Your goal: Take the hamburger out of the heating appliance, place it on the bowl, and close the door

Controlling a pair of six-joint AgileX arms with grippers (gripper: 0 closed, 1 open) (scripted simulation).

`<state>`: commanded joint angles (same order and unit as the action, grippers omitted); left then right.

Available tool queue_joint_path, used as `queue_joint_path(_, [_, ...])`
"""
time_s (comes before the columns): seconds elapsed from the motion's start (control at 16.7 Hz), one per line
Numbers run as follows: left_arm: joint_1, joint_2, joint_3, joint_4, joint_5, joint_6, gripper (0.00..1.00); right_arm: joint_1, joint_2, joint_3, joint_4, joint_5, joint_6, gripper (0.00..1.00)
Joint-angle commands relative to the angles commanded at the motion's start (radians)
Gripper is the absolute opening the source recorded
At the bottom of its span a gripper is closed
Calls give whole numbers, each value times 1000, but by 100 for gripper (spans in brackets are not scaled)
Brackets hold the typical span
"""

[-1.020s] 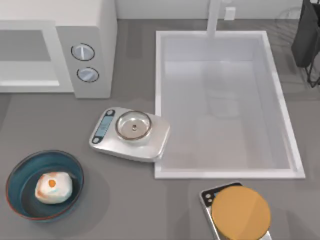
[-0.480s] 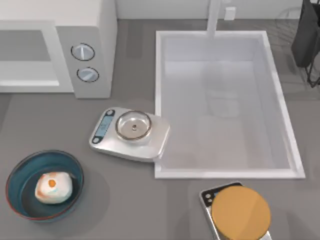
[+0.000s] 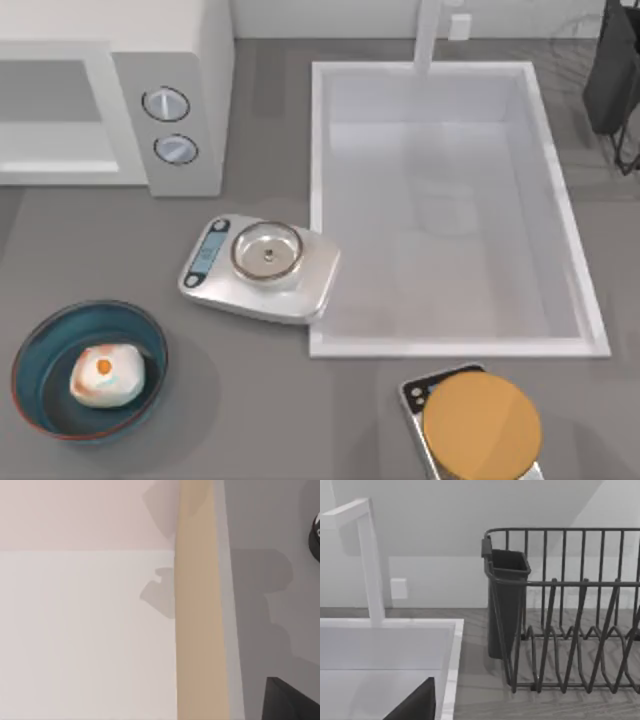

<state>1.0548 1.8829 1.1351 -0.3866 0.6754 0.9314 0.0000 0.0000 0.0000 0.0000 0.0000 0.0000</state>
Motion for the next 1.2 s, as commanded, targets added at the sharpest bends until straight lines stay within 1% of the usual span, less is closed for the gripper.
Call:
queue_joint_path(0.36, [-13,-18,-16,9,-4,-10,0,0,0,0,0,0,0,100])
queue_joint_path(0.48, [-40,-67,-71,37,-17,-40,0,0,0,0,0,0,0,100])
queue_joint_path(0.84, [-154,-277,-343,162,-73,-166,0,0,0,0,0,0,0,100])
queue_joint_path(0.96, [-174,-311,-382,184,-83,-188,0,0,0,0,0,0,0,100])
queue_joint_path(1.2, [-170,-310,-386,183,-80,-190,0,0,0,0,0,0,0,100])
